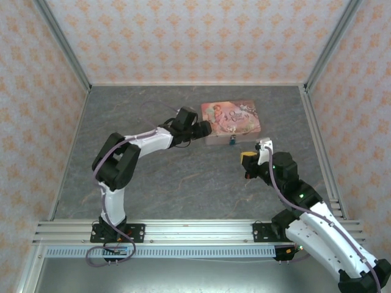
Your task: Unlock the padlock with the key
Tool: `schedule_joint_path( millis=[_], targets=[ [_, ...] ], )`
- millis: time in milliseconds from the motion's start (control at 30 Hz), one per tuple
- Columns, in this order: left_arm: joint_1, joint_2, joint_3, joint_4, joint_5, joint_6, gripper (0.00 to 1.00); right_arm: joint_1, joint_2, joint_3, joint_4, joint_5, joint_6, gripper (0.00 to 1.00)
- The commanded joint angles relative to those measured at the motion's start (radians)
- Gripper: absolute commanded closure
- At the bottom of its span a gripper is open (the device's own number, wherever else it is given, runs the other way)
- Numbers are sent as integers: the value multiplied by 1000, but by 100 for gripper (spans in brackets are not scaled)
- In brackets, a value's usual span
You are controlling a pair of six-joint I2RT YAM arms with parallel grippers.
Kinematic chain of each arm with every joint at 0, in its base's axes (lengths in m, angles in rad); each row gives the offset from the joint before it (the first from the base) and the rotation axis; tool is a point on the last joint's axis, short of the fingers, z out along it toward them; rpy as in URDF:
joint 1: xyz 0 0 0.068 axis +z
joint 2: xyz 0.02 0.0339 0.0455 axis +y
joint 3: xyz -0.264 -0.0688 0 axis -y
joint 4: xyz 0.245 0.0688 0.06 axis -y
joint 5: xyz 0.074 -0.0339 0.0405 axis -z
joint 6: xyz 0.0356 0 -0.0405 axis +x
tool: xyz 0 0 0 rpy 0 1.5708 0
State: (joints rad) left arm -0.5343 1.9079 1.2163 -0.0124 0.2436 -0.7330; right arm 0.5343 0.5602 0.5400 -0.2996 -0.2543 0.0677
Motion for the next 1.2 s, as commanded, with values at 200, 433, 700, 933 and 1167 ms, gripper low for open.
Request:
schedule_joint_path(
  millis=[200, 433, 700, 933, 1167],
  targets=[
    [9, -226, -362, -182, -182, 16, 18, 1, 37, -26, 45, -6, 24, 100],
    [66, -300, -439, -193, -191, 19, 17, 0, 64, -29, 65, -19, 31, 100],
    [185, -235, -335, -197, -135, 90, 17, 0, 67, -49, 68, -29, 49, 100],
    [221, -205, -234, -210, -114, 138, 14, 0, 69, -75, 112, -61, 87, 100],
    [222, -405, -293, -149, -144, 214, 8, 0, 113, -59, 139, -133, 96, 100]
  ],
)
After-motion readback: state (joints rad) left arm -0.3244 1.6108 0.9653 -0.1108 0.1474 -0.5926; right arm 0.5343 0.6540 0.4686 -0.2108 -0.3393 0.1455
